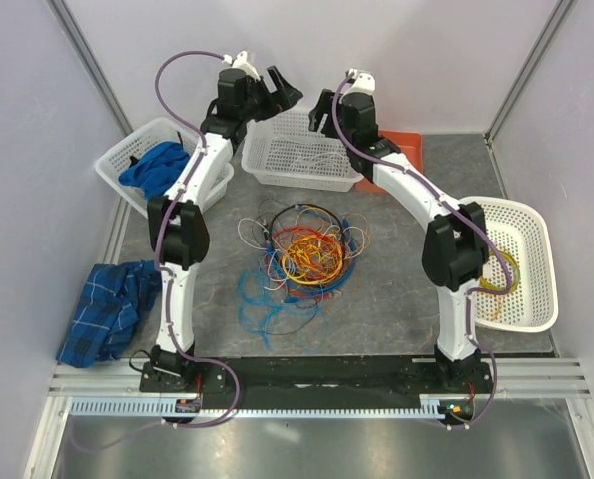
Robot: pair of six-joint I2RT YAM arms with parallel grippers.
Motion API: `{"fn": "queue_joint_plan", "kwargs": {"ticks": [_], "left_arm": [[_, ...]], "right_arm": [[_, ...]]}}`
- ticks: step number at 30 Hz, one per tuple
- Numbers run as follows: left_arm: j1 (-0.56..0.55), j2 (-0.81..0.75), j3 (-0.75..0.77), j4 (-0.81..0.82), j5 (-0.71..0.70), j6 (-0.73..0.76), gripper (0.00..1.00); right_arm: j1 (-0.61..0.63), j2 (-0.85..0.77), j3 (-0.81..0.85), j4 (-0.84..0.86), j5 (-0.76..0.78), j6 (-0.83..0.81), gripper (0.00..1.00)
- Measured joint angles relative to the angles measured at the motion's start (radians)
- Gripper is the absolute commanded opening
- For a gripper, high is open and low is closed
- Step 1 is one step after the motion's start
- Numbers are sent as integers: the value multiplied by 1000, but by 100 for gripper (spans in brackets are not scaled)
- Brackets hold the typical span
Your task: Untangle the cables
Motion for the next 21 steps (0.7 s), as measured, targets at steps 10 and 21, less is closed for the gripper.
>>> {"fn": "queue_joint_plan", "kwargs": {"ticks": [10, 21], "left_arm": [[-88, -598, -632, 50, -105, -8, 100], [-378, -900, -1095, 41, -349, -87, 100]], "right_arm": [[104, -359, -569, 107, 29, 10, 73], [228, -484, -1139, 164, 105, 56, 69]]}}
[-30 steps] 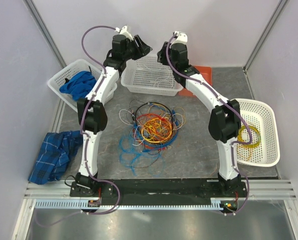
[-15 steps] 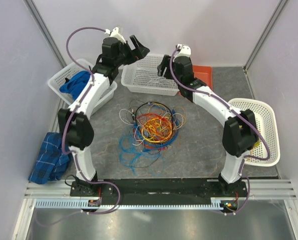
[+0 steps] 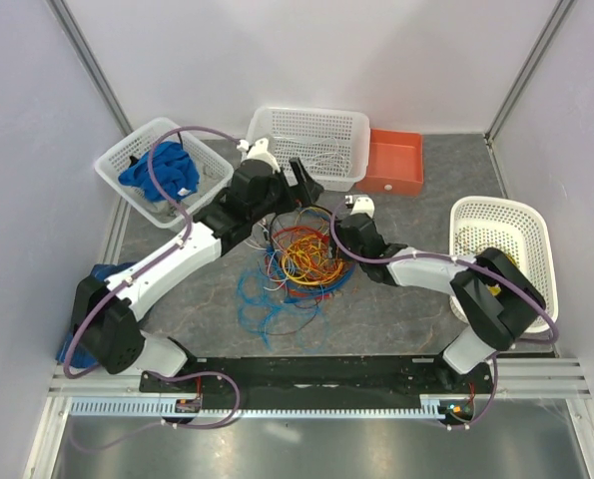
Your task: Untangle the cables
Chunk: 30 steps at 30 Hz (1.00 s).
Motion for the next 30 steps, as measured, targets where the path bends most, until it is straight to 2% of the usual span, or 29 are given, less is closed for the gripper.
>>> {"fn": "queue_joint_plan", "kwargs": {"ticks": [1, 4, 5, 7, 8, 10, 11, 17, 23, 26, 30], "left_arm": [[-3, -11, -23, -13, -14, -7, 100], [-9, -68, -97, -37, -42, -28, 100], [-11, -95, -121, -43, -47, -35, 100], [-15, -156, -162, -53, -59, -46, 100], [-18, -184, -178, -56, -64, -52, 99], [-24, -243, -217, -53, -68, -64, 99], [-27, -269, -236, -53, -69, -70, 97], [-54, -415, -387, -59, -70, -111, 96], [-64, -549, -517, -75, -71, -132, 100], [-64, -613, -565, -77, -76, -141, 100], [-64, -680, -615, -72, -93, -151, 100]], "right_arm": [[0, -16, -17, -2, 5, 2, 67], [7, -72, -52, 7, 17, 7, 50], [10, -90, -64, 18, 18, 11, 40], [11, -116, -87, 32, 18, 11, 32], [14, -132, -104, 41, 17, 16, 16], [16, -160, -134, 44, 15, 18, 2], [16, -174, -149, 46, 13, 20, 0], [16, -298, -182, 12, 10, 33, 0], [22, -556, -145, -101, 2, 29, 0], [23, -639, -30, -201, -2, 8, 0], [23, -659, 220, -312, -4, -29, 0]]}}
